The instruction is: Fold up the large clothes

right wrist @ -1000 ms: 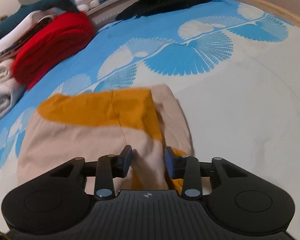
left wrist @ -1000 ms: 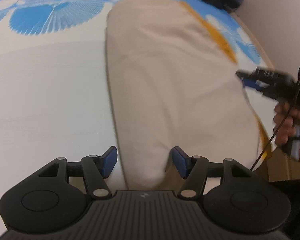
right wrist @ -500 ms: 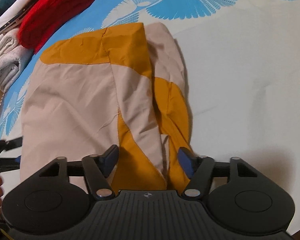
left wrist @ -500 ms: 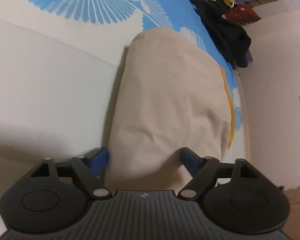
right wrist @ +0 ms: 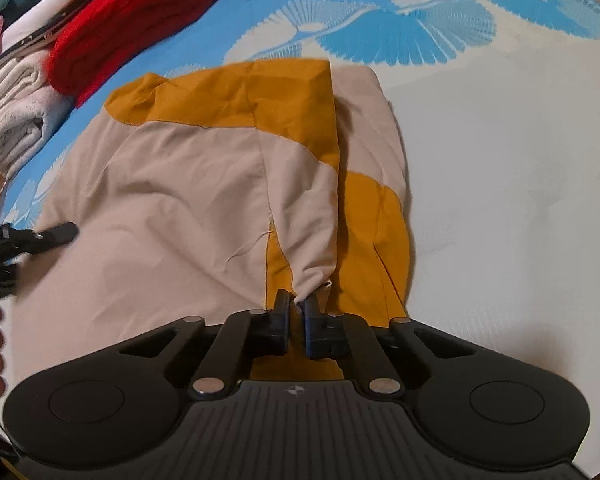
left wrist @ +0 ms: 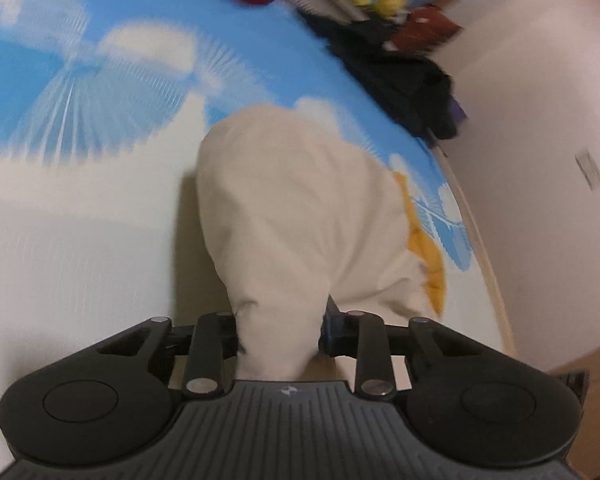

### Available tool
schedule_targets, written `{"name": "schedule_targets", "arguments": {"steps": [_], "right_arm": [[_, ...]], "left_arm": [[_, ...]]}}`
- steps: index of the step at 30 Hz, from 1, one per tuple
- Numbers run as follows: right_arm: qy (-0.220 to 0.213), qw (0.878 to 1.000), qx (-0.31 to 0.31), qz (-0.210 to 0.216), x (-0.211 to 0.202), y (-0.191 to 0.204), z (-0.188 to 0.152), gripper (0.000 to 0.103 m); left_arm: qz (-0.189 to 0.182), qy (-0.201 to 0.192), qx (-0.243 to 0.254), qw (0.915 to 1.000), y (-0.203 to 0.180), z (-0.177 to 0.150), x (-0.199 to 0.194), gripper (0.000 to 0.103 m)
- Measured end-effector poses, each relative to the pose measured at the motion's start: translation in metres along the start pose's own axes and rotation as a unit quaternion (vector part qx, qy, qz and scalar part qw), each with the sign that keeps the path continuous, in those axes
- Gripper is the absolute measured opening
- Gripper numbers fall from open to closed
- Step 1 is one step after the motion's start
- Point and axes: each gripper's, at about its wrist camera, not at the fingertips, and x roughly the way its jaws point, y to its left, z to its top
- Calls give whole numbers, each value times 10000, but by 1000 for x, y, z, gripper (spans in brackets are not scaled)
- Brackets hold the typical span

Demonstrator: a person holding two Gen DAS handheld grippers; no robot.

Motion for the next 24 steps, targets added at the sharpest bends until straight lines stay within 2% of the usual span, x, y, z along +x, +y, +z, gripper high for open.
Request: {"name": "schedule_targets", "arguments": {"steps": [3,5,9,11,12,15,17,19,21,23,24], "right_arm": [[-206,9996,102,142,6,14,9,3],[-422,9987,76,292,13,31,18,3],[-856,9942,79,639,29,74,39,2],[-1009,9920,-5,760,35,96,46,2],[-1062,9911,-60,800,39,106,50,2],[-1152,9902,-212,764,54,128,57,2],[-1041,9917,-310,689,64,136,59,2],[-907,9936,-555,380,73,143,54,2],[-832,9947,-567,207,76,140,53,2],[-809,9950,-543,211,75,138,50,2],[-811,9949,-571,204,73,138,48,2]], "left_arm": [[54,-264,274,9993,-6,19,-18,32],[164,-470,395,9980,4,40,-31,32],[323,-656,43,9973,48,71,-54,34],[533,-719,-100,9959,71,84,-63,37],[668,-729,-133,9950,80,89,-66,42],[1278,-814,-529,9870,112,98,-83,72],[1590,-886,-769,9803,127,95,-99,75],[1413,-753,-578,9854,126,89,-112,75],[1142,-329,-52,9929,115,76,-114,75],[1323,107,411,9903,109,59,-103,75],[1441,327,517,9877,111,51,-96,80]]}}
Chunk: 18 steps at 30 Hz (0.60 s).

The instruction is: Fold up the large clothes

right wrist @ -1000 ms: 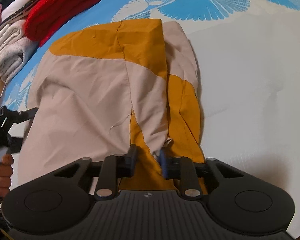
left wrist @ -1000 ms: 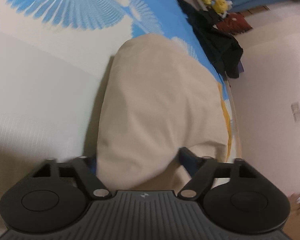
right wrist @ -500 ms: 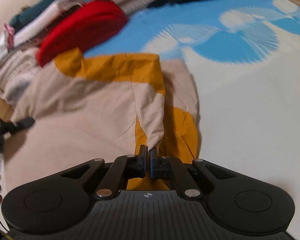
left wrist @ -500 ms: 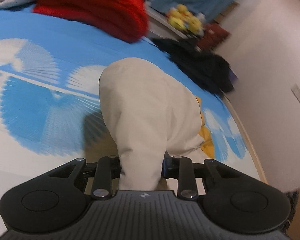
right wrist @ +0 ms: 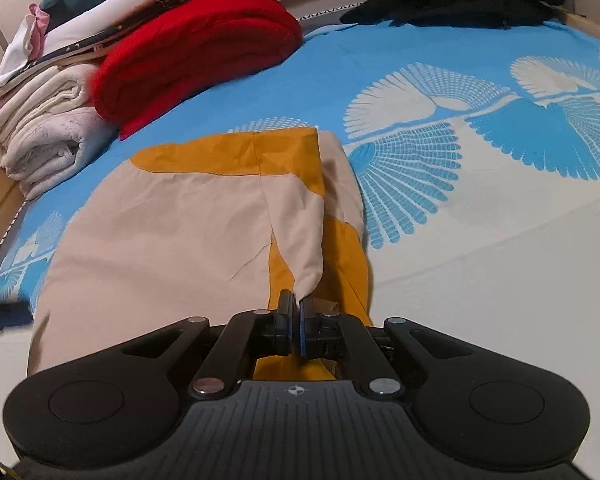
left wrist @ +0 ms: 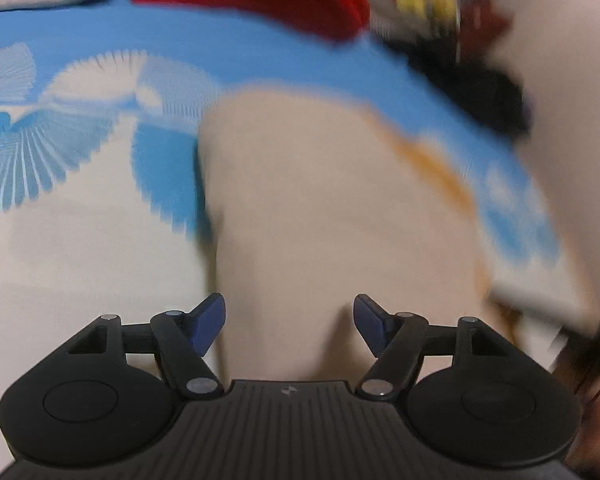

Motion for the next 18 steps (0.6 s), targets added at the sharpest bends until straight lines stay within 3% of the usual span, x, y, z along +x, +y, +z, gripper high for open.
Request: {"name": "schedule_targets", "arguments": {"steps": [1,3,5,7,8,10,12,15,17,18], "right_arm": [[-8,10000,-33,-22,-3,2,-3,2],[8,10000,-26,3,-8,2,-6,4],[34,9999,43,-85,-14,0,-8,13],[151,9998,31,105,-19,-2,-9,15],[319,9992,-48,226,-19,-3,-11,15],[626,9971,-420,53,-18,-1,-20,15],[895,9933,-697,-227,-18,-2,-30,15],[776,9916,-793,-670,-41,-1,-35,16],[443,9923,-920,-694,-71,6,-36,20],[222,9918,-1044,-705,-90,13,-38,23]], "left_arm": [[36,134,36,9999,0,-7,8,85],[35,177,-197,9996,4,-16,4,83],[-52,-85,-202,9997,-1,-20,-21,78],[-260,-269,81,9993,-12,-31,-37,79],[-231,-124,186,9995,-14,-37,-31,79],[239,406,415,9980,-15,-56,-4,86],[301,447,387,9978,-17,-63,-5,86],[619,-137,692,9956,-37,-65,-41,86],[998,-732,1034,9869,-55,-78,-72,88],[1138,-974,1093,9827,-65,-86,-88,95]]}}
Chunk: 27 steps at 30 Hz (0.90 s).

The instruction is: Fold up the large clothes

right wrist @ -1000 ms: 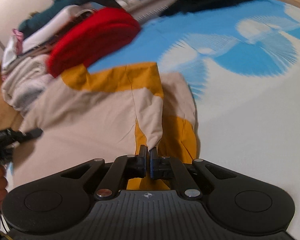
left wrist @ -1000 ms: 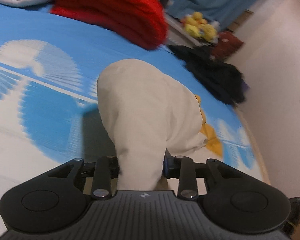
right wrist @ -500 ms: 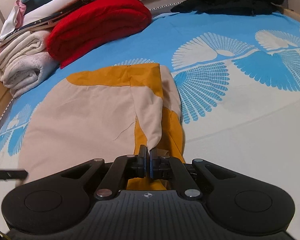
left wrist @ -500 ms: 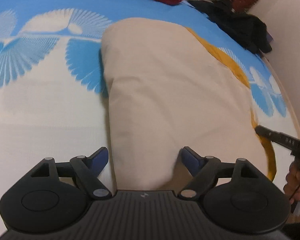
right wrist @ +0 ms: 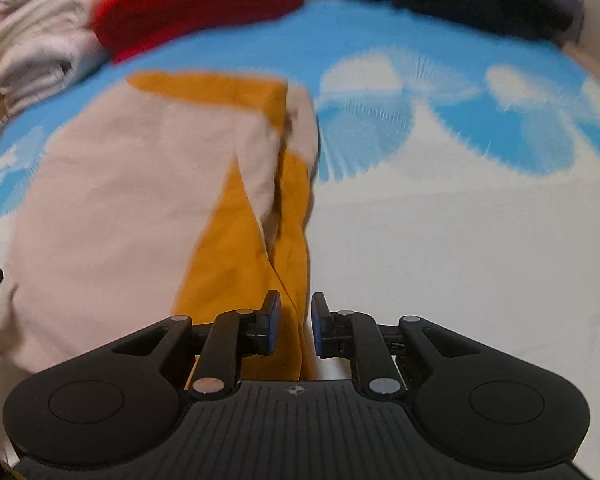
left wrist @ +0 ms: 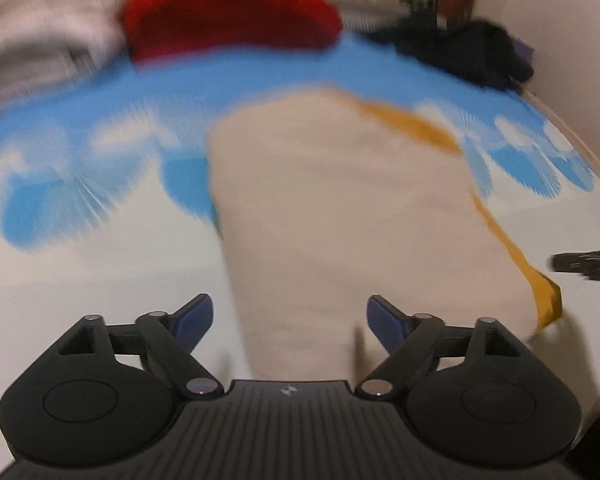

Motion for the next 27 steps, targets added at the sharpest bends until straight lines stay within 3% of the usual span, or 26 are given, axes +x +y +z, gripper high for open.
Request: {"name": "schedule_targets", "arguments": {"steps": [1,5,9,14,16,21,23,27], "right_arm": [[-186,9998,-104,-52,-16,4,-2,29],[-812,9965,-210,-75,-82,13,-26,45],[-1102,9938,-135,5,-133,18,-63,55],[-1339,9910,25,41,-176,26,-98,65],[-1423,9898,32,48,-190,31,-111,70],[-1457,9893,64,29,-205,40,-142,71],[-1311,9913,71,47,-203,44,-146,71],[-1367,9902,-290,-45,-198,58,-148,71]], "left_arm": [[129,-236,-15,9996,-5,0,-18,102],[286,-948,-292,9947,-24,-36,-101,103],[194,-1170,-682,9906,-50,-66,-151,103],[251,-1461,-391,9882,-89,-108,-213,103],[248,-1505,-368,9876,-98,-121,-226,103],[382,-1668,-421,9843,-112,-155,-229,103],[520,-1537,-402,9859,-115,-158,-223,103],[422,-1425,-654,9867,-100,-150,-208,103]]}}
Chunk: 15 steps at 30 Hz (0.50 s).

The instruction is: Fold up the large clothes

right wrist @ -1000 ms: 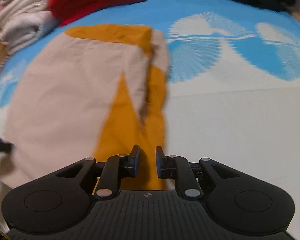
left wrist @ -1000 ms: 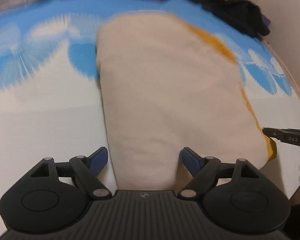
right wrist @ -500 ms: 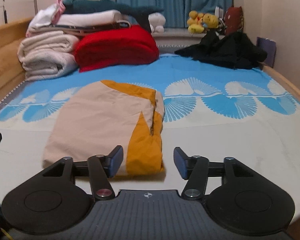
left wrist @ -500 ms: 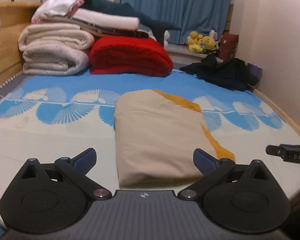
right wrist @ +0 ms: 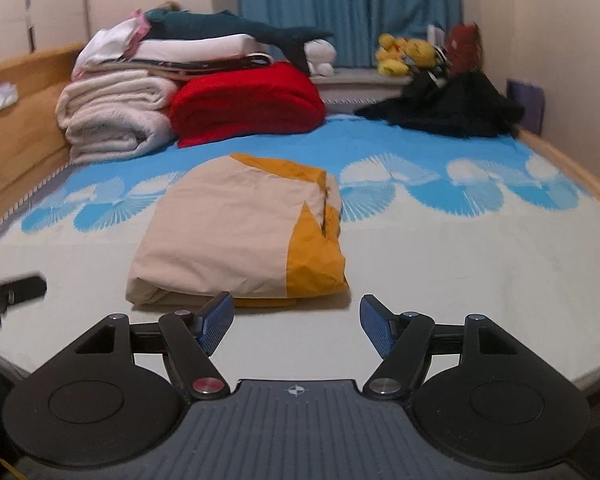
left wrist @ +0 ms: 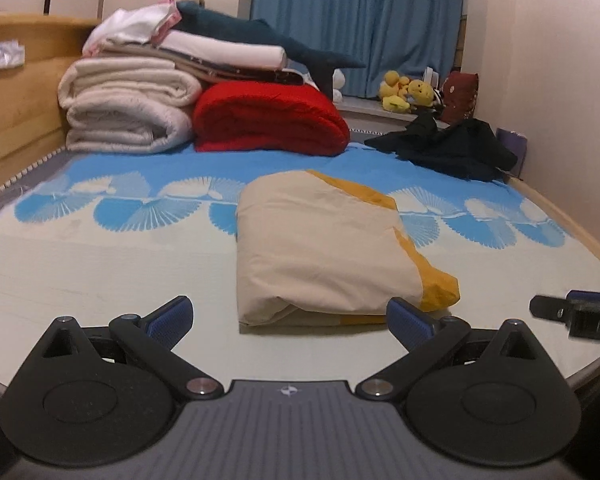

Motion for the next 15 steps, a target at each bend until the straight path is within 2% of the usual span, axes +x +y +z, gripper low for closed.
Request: {"name": "schedule_targets", "arguments": {"steps": [4,15], "right_arm": [[115,9999,17,1,11,5,-1,71],[48,9999,-135,8,20,16,0,71]], "left_arm": [[173,104,-53,9998,6,1,12,103],[123,70,-110,9998,4,4,18,103]]}}
